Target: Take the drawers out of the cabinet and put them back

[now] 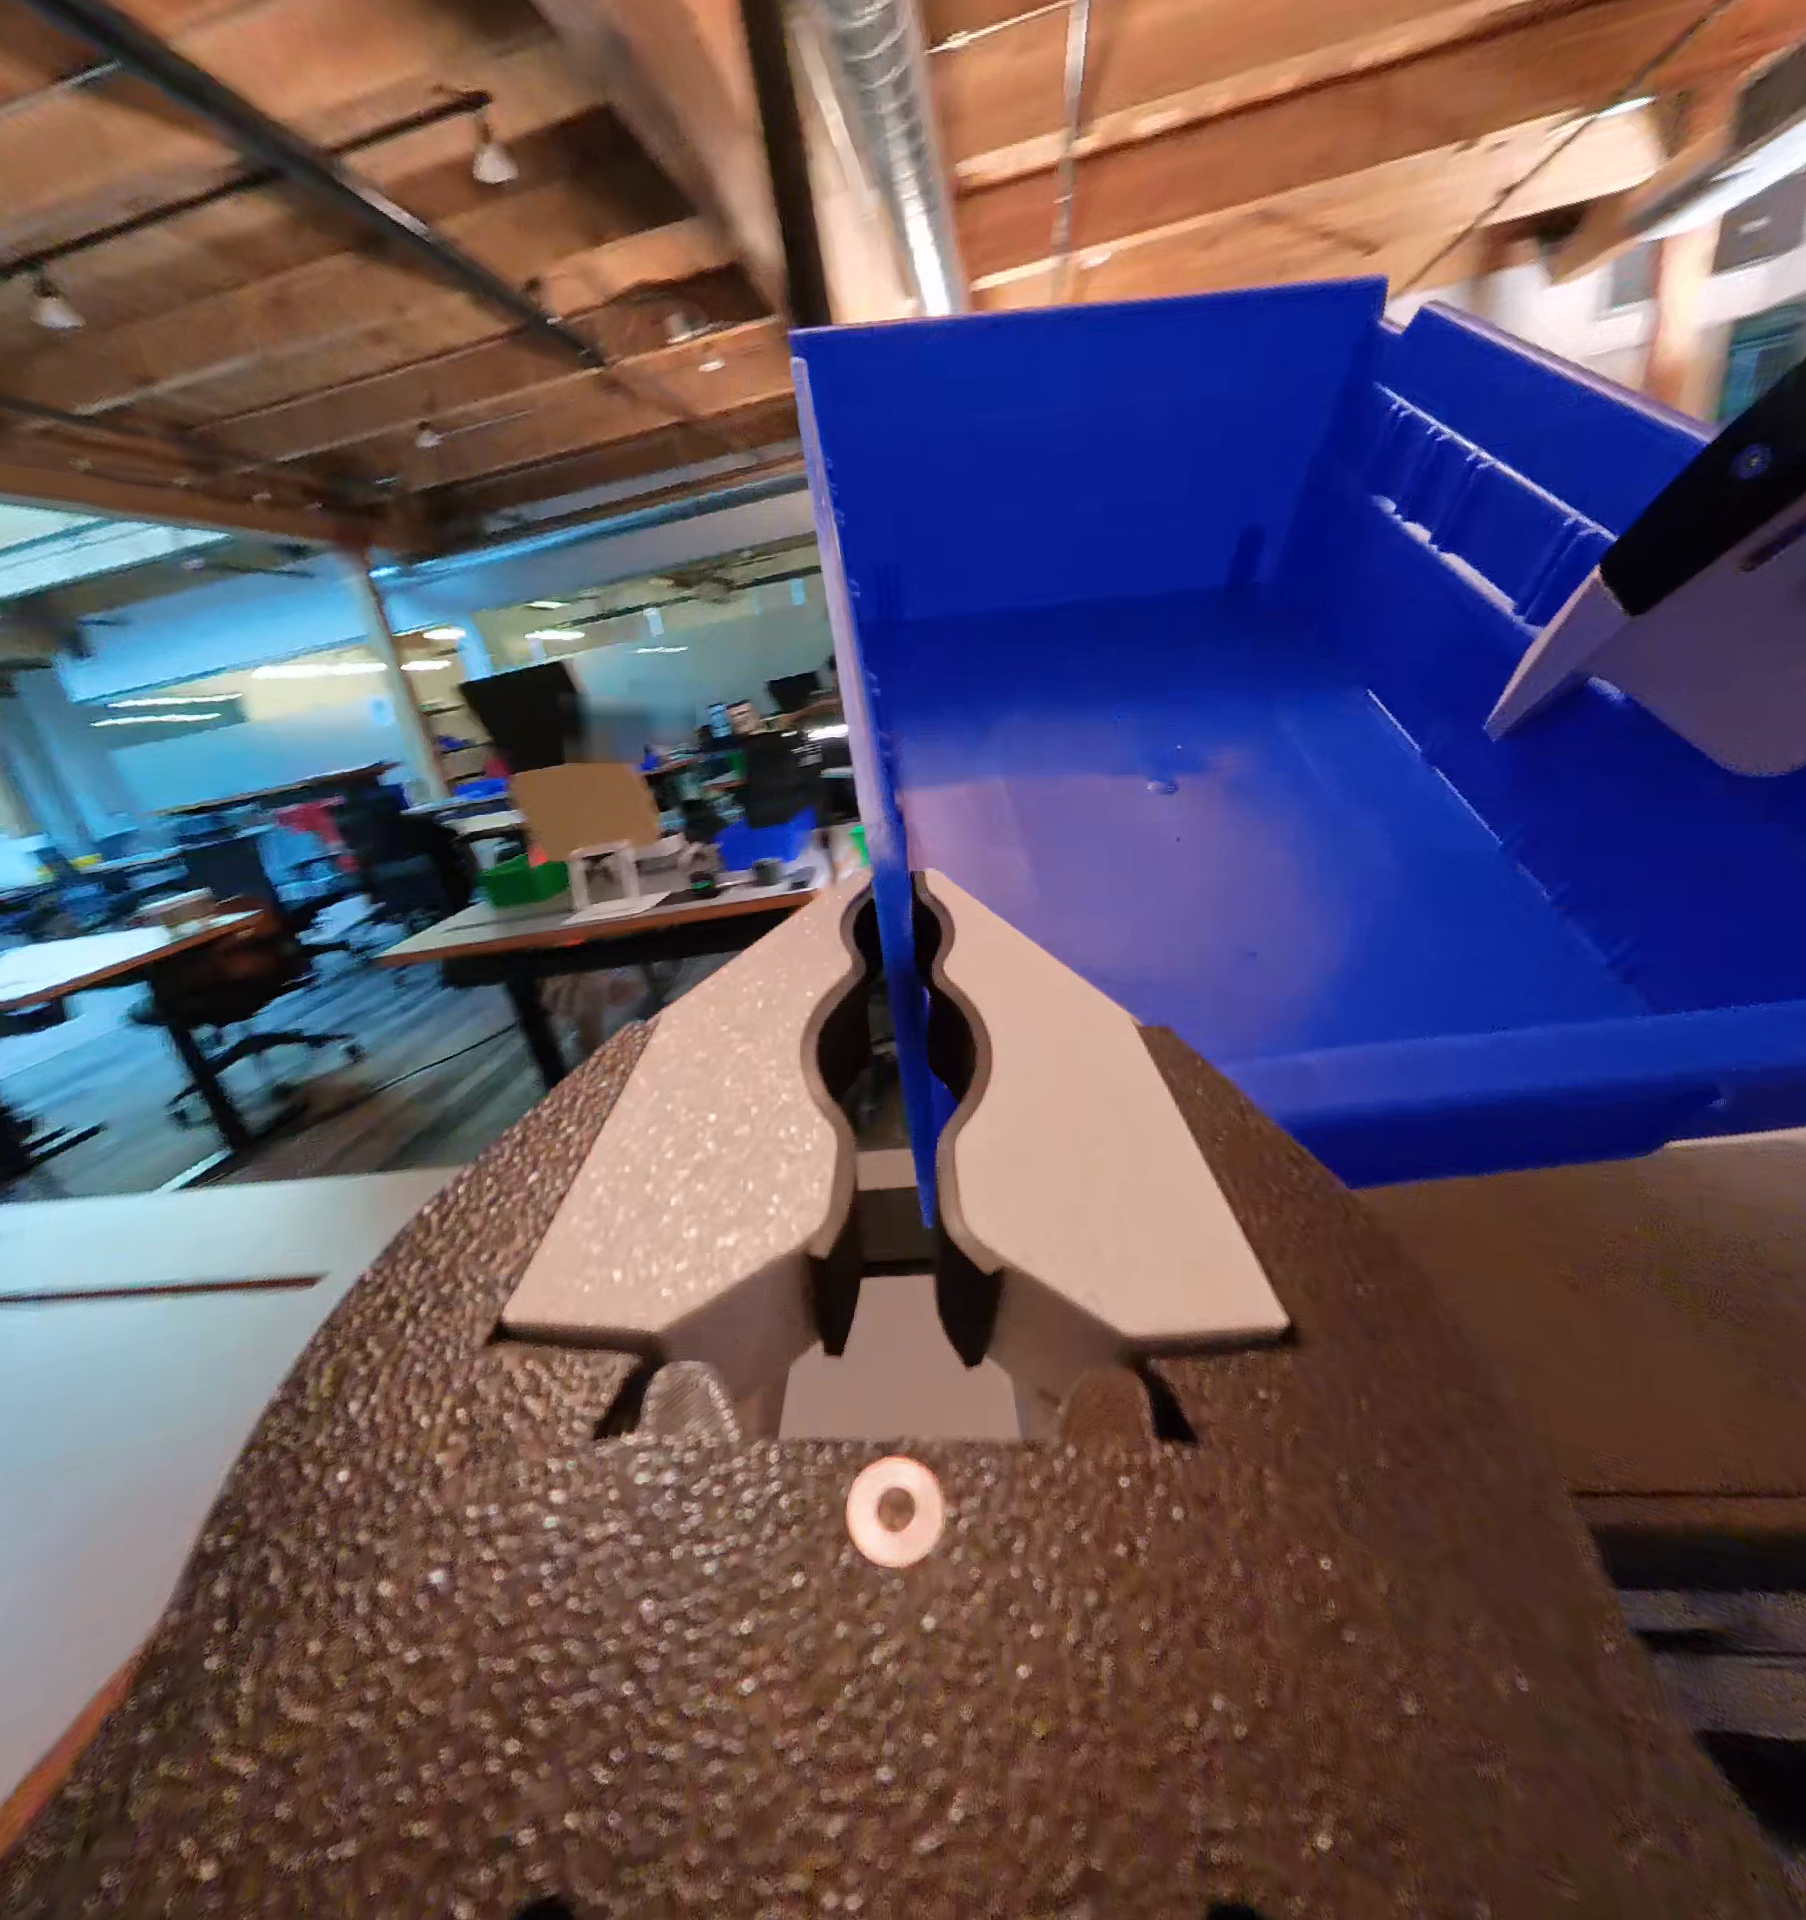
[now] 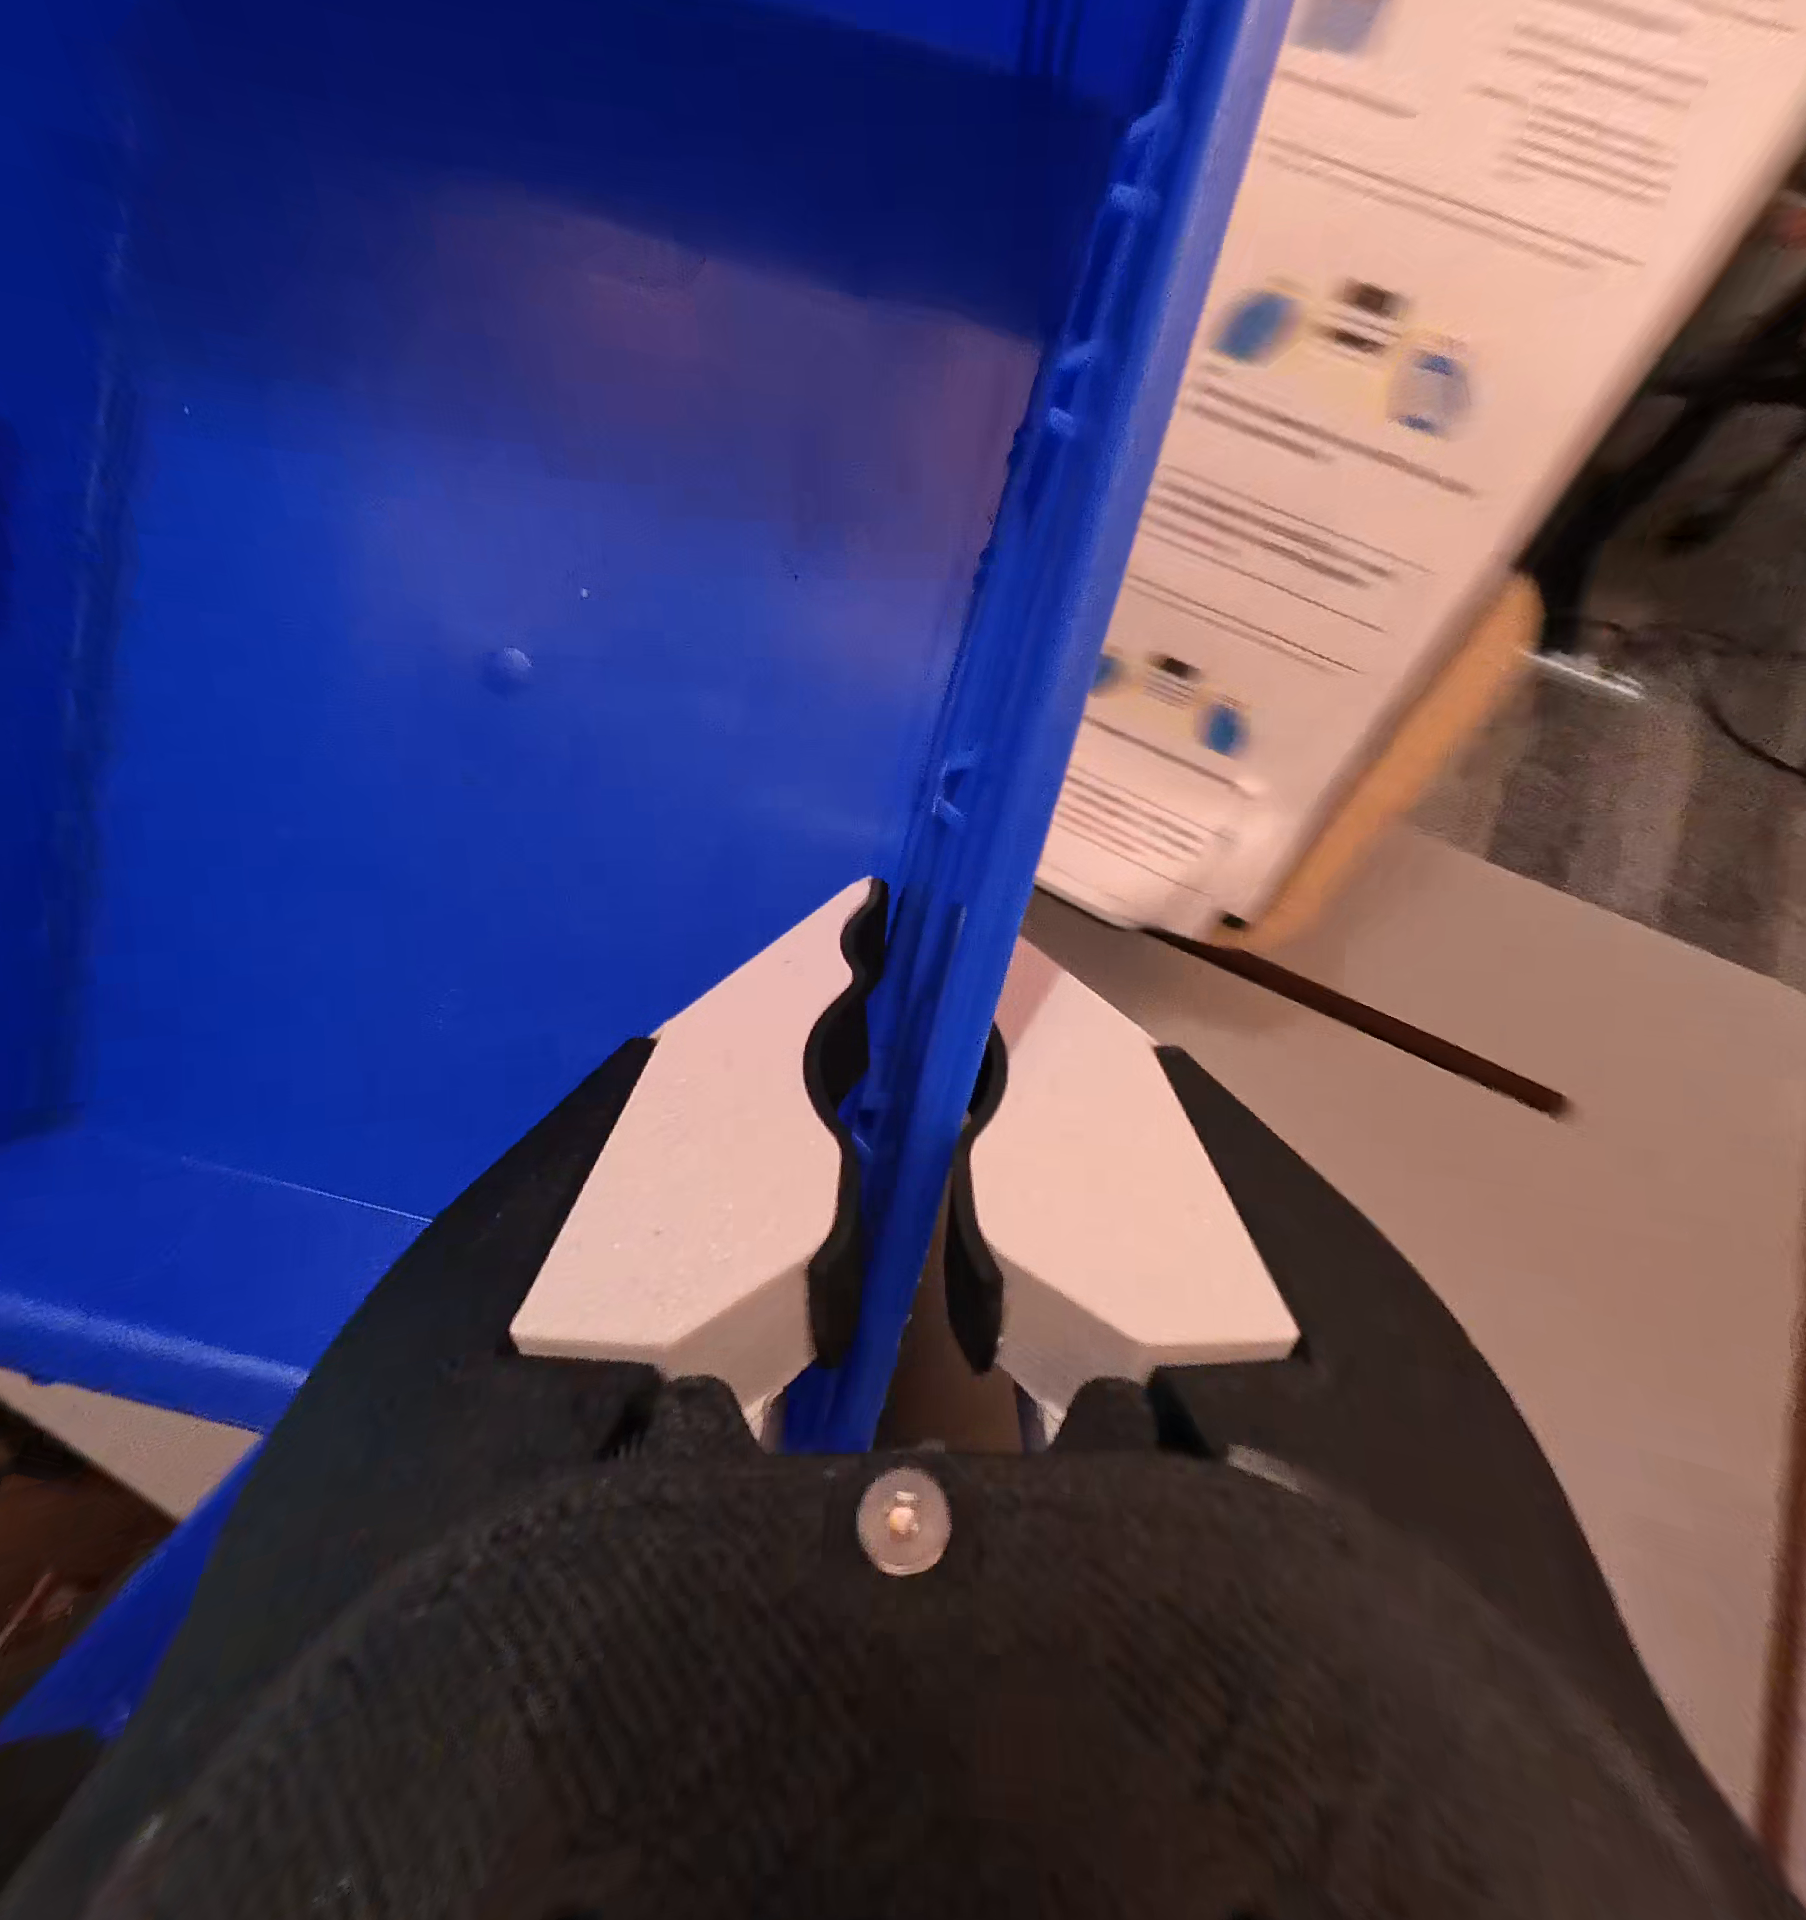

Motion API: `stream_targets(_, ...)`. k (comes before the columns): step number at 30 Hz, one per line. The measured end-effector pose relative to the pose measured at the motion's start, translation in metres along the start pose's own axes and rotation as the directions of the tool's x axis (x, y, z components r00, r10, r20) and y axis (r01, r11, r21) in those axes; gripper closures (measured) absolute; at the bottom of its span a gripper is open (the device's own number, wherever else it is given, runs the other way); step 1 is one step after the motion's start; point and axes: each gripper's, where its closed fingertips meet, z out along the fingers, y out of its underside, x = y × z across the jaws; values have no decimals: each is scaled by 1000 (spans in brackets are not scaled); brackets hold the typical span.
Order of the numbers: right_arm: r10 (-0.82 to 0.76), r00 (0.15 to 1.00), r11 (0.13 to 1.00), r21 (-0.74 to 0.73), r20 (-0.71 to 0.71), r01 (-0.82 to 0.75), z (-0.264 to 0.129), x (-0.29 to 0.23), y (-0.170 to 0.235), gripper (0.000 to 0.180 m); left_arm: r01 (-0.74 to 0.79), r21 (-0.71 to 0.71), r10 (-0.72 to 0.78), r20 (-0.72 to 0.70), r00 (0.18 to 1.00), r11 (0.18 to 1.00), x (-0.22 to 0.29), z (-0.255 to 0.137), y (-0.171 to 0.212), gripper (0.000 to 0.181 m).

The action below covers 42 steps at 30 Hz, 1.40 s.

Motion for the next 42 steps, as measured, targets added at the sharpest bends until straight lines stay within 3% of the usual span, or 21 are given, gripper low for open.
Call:
stream_targets(1, 27, 999, 1000, -4, -34, -27, -14, 31, 10, 175, 5, 8, -4, -42, 999, 1000, 30, 3, -6, 180)
stream_targets(6, 146, 972, 980, -104, -186, -167, -62, 178, 93, 175, 36, -48, -47, -256, 966, 998, 186, 4, -6, 181)
stream_targets(12, 279, 903, 893, -257, -326, -369, -90, 309, 227, 175, 59, -227, -159, -453, 877, 972, 354, -15, 44, 178)
stream_targets(17, 331, 881, 783, -422, -338, -456, -63, 373, 336, 175, -16, -372, -200, -535, 821, 928, 451, -37, 113, 177)
stream_targets(22, 390, 861, 650, -565, -325, -508, -25, 397, 420, 175, -97, -505, -237, -557, 796, 858, 502, -51, 180, 177)
stream_targets(25, 387, 877, 644, -597, -285, -478, -1, 402, 433, 175, -134, -502, -202, -558, 805, 855, 509, -51, 197, 175)
stream_targets(29, 326, 914, 702, -585, -242, -406, 30, 415, 419, 175, -187, -441, -109, -563, 820, 878, 511, -40, 214, 173)
stream_targets(35, 207, 961, 769, -577, -181, -274, 76, 434, 398, 175, -208, -505, -157, -587, 794, 838, 520, -35, 245, 166)
stream_targets(39, 194, 974, 779, -586, -113, -223, 96, 436, 398, 176, -186, -452, -186, -660, 728, 873, 516, -52, 215, 154)
stream_targets(42, 197, 978, 800, -565, -71, -202, 105, 435, 398, 175, -202, -372, -197, -792, 578, 906, 505, -96, 169, 152)
